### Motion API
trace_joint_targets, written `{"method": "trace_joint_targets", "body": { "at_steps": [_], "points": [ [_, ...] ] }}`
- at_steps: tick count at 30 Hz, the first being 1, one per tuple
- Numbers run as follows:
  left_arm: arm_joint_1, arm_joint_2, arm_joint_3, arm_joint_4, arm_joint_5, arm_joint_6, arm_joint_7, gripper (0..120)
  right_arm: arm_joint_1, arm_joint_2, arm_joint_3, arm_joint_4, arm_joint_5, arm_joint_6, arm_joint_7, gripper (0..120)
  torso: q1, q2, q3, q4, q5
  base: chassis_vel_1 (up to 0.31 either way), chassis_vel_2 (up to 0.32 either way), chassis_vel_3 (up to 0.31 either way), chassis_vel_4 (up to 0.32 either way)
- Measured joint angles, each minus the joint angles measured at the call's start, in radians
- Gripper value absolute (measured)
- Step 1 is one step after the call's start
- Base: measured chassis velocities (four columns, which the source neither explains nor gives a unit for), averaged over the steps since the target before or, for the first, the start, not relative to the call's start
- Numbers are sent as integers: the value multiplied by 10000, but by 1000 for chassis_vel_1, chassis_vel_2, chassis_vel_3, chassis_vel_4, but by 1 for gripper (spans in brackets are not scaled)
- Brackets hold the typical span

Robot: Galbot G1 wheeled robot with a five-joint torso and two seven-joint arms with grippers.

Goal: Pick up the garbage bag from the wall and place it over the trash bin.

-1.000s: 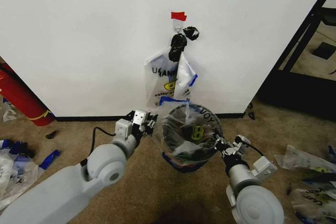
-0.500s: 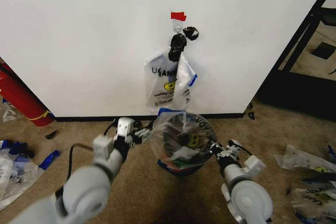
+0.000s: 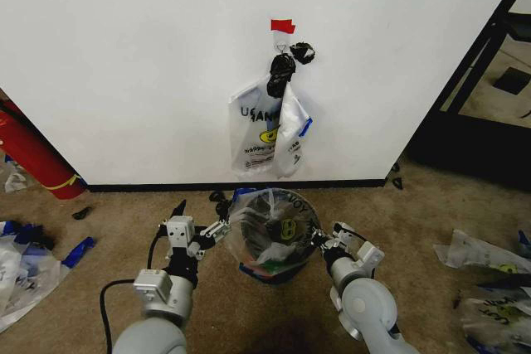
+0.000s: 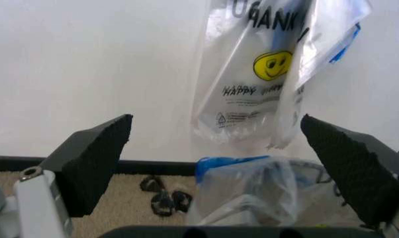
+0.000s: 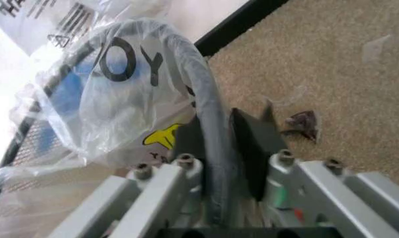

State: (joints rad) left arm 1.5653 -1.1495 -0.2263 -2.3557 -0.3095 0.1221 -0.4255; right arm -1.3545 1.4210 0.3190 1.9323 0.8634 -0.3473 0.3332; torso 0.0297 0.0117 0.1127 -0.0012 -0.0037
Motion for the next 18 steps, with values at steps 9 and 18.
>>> {"method": "trace_joint_targets", "body": {
  "at_steps": [9, 18],
  "points": [
    [429, -213, -9, -182, 334, 56, 83, 100, -340, -83, 24, 677, -43, 47, -323, 49, 0, 0, 0, 1, -3, 0, 0, 0, 0],
    [406, -451, -122, 73, 889, -184, 153, 100, -752, -183, 146, 1353, -1136, 394, -616, 81, 0, 0, 0, 2, -2, 0, 0, 0, 0]
  ]
}}
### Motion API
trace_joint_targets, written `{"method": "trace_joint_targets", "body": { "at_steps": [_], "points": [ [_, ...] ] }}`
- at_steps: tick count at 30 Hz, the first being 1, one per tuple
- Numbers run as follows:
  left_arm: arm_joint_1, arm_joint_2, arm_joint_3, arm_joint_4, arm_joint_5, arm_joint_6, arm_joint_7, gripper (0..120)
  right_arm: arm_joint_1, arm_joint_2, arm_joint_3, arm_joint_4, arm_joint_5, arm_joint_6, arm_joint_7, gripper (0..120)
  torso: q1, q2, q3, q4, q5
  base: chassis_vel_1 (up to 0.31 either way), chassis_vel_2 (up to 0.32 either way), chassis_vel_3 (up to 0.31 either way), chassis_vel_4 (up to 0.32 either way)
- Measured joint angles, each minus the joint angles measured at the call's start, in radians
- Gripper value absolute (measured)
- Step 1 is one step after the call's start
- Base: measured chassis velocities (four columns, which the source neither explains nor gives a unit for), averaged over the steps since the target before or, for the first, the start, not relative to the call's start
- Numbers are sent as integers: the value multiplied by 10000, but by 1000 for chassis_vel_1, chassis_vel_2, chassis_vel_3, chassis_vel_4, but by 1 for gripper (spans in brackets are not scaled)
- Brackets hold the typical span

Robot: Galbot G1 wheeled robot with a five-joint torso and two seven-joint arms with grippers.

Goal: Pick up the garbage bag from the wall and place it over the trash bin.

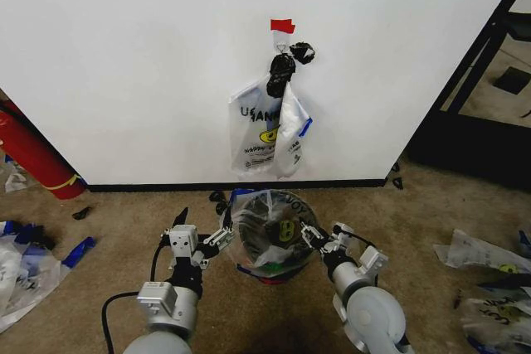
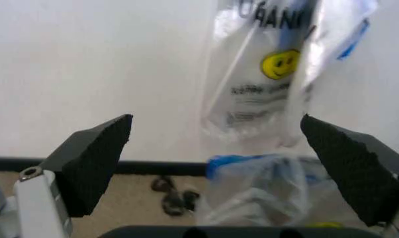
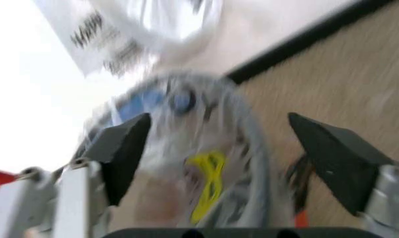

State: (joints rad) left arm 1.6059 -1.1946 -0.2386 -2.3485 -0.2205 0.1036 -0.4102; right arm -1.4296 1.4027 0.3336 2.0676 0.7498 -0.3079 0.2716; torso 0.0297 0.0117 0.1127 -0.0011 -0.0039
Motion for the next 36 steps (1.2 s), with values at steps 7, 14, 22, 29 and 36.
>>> {"method": "trace_joint_targets", "body": {
  "at_steps": [7, 14, 22, 29, 36],
  "points": [
    [65, -436, -286, 1022, 961, -1452, 366, 100, -1658, 73, 805, 779, -3670, 3280, -1266, 100, 0, 0, 0, -4, -1, 0, 0, 0, 0],
    [370, -1268, -327, 1462, 1278, -2337, 704, 100, -3523, 420, 1261, 1025, -6115, 6243, -2216, 100, 0, 0, -1, -3, 0, 0, 0, 0, 0],
    [867, -1516, -599, 1327, 1142, -2483, 742, 100, -4533, 936, 1534, 1416, -7863, 8570, -2005, 100, 0, 0, 0, 1, 2, 0, 0, 0, 0],
    [798, -999, -1016, 1045, 960, -2643, 680, 100, -5287, 904, 1784, 2180, -7718, 8667, -1814, 100, 0, 0, 0, -2, -1, 0, 0, 0, 0],
    [708, -1447, -885, 796, 1358, -2462, 800, 100, -5608, 885, 1919, 2386, -7518, 8103, -1771, 100, 0, 0, 0, -1, -1, 0, 0, 0, 0]
  ]
}}
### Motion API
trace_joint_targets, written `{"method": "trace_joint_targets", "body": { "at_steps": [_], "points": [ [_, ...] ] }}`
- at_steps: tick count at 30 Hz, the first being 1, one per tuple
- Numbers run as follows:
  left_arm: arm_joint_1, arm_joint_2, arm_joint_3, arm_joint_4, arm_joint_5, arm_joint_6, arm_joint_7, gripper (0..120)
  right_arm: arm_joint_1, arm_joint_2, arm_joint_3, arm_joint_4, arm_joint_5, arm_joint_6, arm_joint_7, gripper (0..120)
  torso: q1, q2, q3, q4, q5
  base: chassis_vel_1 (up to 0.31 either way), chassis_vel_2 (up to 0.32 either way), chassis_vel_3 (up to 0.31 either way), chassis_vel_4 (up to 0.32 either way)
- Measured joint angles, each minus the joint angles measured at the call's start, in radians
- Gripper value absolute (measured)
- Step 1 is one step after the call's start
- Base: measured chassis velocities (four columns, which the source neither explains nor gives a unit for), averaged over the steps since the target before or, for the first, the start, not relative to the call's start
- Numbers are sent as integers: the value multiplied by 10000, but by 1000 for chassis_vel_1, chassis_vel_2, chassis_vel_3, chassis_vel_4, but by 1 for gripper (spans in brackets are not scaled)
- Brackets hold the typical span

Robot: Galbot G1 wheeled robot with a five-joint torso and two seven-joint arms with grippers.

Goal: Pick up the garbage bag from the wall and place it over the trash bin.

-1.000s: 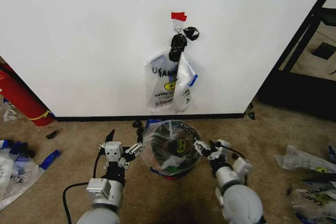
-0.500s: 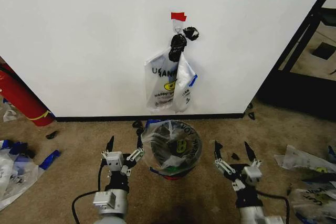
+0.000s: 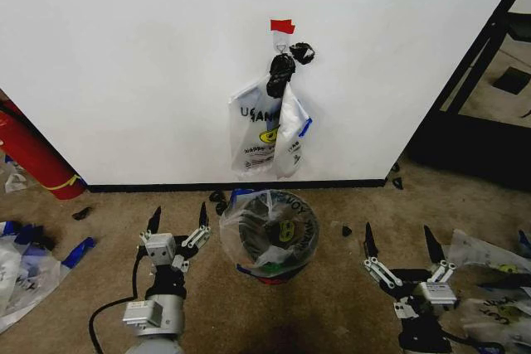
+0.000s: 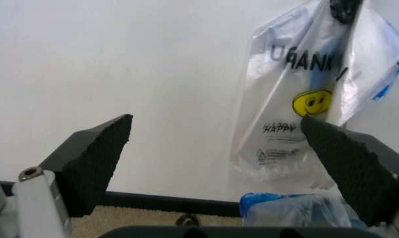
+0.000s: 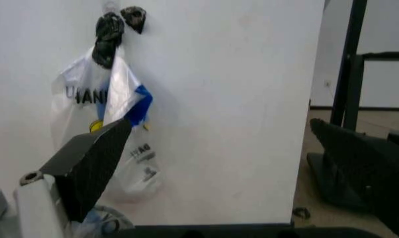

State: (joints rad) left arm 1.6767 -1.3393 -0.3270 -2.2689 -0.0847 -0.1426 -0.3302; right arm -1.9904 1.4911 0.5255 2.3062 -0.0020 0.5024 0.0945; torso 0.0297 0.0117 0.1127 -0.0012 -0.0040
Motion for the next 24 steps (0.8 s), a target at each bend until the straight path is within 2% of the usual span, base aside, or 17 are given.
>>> {"method": "trace_joint_targets", "body": {
  "at_steps": [8, 14, 24],
  "points": [
    [66, -21, 50, 101, 314, 52, -59, 100, -315, 58, -78, 266, 74, -135, -51, 100, 0, 0, 0, 0, 0, 0, 0, 0, 0],
    [10, -276, 41, 141, 476, 196, -110, 100, -327, 132, -154, 210, 98, -58, -134, 100, 0, 0, 0, 0, 0, 0, 0, 0, 0],
    [-53, -405, 52, 147, 509, 328, -120, 100, -181, 87, -261, 396, 206, -557, -142, 100, 0, 0, 0, 0, 0, 0, 0, 0, 0]
  ]
}}
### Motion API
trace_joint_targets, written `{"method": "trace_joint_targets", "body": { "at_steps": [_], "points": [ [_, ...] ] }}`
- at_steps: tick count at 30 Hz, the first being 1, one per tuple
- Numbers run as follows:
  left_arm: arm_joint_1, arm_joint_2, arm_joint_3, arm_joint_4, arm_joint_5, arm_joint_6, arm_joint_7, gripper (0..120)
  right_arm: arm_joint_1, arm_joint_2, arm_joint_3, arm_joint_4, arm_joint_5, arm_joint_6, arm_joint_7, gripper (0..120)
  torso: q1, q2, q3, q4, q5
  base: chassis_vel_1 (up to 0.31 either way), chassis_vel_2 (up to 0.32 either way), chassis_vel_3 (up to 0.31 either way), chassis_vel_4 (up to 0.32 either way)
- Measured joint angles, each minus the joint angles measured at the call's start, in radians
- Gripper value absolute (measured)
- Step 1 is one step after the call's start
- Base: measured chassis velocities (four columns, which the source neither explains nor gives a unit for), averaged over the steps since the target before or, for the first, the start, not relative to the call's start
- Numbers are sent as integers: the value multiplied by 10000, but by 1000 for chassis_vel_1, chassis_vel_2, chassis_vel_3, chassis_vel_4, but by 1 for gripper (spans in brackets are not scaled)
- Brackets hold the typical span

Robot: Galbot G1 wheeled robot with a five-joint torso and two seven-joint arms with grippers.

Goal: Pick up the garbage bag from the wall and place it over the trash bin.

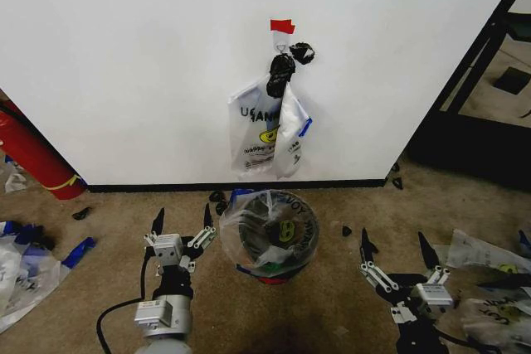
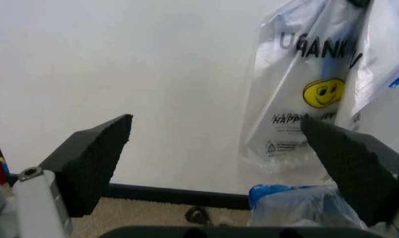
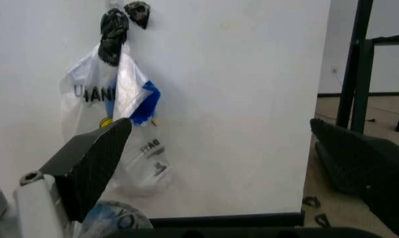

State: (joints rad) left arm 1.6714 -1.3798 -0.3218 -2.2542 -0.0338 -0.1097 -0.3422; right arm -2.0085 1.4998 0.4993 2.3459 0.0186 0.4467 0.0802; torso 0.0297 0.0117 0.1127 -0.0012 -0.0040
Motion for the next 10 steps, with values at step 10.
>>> {"method": "trace_joint_targets", "body": {
  "at_steps": [10],
  "points": [
    [161, 150, 9, -56, 37, 21, -36, 100, 64, 87, -97, 62, -86, -175, -21, 100, 0, 0, 0, 1, 0, 0, 0, 0, 0]
  ]
}}
